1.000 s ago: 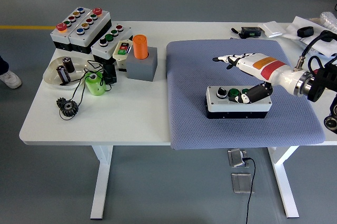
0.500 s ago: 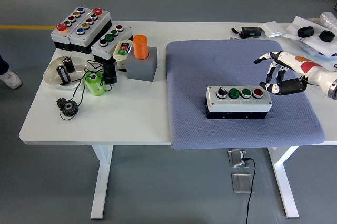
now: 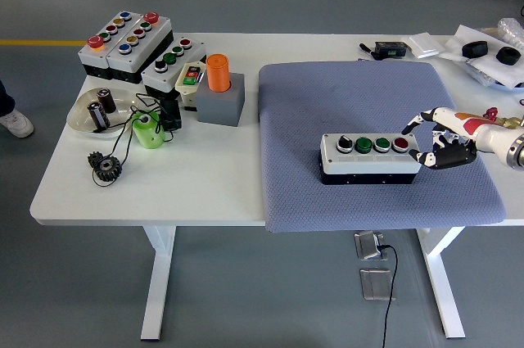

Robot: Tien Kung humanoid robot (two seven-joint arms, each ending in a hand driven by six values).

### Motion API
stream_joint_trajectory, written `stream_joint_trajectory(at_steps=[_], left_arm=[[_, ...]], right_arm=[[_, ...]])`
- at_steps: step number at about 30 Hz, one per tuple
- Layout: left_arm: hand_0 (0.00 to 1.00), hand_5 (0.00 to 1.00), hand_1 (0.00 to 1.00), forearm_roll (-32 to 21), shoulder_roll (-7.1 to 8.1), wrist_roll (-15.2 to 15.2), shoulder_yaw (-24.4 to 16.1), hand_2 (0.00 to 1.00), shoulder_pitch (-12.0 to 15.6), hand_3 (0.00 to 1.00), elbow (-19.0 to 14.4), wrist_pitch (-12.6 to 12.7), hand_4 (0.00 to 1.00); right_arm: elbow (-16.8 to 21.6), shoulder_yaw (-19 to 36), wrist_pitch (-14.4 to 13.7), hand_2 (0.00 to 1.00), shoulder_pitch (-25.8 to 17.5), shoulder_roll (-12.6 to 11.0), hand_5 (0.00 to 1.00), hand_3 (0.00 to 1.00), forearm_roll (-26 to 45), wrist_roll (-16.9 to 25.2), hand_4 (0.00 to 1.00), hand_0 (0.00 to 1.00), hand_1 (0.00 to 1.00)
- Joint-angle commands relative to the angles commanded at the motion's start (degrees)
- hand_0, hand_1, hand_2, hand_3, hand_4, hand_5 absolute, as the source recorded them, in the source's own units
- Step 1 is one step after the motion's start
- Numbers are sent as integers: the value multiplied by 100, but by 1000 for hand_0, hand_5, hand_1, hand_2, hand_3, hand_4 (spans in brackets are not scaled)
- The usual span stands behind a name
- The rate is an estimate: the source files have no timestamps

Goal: Pick up the button,place it on the desk,press the button,press the button

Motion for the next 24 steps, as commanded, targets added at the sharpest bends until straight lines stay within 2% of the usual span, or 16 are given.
stream_joint_trajectory(at_steps=[9, 24], left_arm=[[672, 997, 703, -27, -4, -1, 37, 722, -6, 528, 0, -5, 373], [673, 998, 703, -18, -2, 2, 33, 722, -11, 528, 0, -5, 373]], right_arm=[[-172, -92, 34, 41, 43, 153, 370, 715, 30, -59, 621, 151, 998], [-151, -56, -9, 42, 35, 120, 384, 713, -39, -77, 622, 151, 998]])
